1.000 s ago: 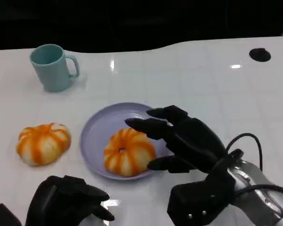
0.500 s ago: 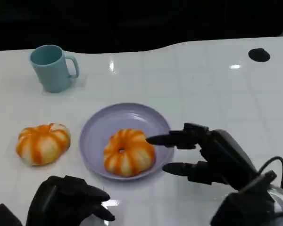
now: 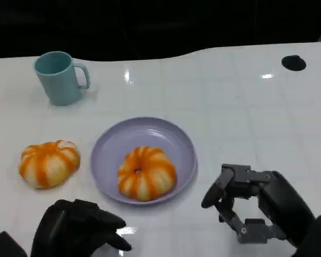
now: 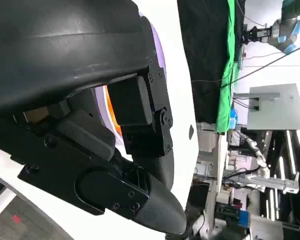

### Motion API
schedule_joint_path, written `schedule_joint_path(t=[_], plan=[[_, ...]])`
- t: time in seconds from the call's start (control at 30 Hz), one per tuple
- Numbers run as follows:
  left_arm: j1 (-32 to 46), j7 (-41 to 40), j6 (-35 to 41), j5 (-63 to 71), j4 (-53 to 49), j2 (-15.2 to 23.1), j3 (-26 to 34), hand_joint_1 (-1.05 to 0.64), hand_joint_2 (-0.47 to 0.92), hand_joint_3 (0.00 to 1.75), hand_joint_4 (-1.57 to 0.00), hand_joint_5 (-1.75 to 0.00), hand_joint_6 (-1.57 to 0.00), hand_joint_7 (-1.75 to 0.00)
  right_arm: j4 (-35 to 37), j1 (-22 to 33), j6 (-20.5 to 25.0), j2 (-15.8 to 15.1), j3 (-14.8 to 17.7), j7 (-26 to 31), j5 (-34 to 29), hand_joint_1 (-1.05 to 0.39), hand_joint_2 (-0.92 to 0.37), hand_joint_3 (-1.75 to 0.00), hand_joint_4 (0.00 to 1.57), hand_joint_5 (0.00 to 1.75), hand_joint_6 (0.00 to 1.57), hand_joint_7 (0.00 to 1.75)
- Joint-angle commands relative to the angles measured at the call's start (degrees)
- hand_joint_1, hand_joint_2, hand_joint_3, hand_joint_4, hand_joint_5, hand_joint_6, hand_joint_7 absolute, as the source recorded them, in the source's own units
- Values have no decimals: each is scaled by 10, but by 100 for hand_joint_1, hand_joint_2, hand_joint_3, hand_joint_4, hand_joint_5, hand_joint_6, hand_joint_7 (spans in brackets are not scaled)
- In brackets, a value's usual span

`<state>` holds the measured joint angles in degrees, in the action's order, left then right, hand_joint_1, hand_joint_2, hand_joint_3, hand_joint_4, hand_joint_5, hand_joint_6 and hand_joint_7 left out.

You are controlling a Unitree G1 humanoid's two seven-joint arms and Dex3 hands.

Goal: Grasp the bread from the table and place it into the plate.

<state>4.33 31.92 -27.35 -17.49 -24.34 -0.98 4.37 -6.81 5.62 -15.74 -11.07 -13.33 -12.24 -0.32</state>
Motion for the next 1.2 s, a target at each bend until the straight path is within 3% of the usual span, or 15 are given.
schedule_joint_path(t=[0.03,0.23,0.77,1.2], plan=[[3,-7,1,5,3,5,0,-105,79,0,-157,-35,-157,-11,-36,29,13,-7,17,-8,6,-2,-61,-110,78,174,71,143],[2,-5,0,4,3,7,1,-105,79,0,-157,-35,-157,-11,-41,55,4,-3,22,-6,-12,-5,-53,-119,83,175,66,156],[5,1,-5,1,-1,7,0,-105,79,0,-157,-35,-157,-11,63,38,-104,11,32,8,-35,-8,-49,-124,85,175,67,153],[8,6,-4,-4,1,11,2,-105,79,0,-157,-34,-157,-10,93,20,-142,11,34,-2,-39,-7,-48,-124,82,175,69,150]])
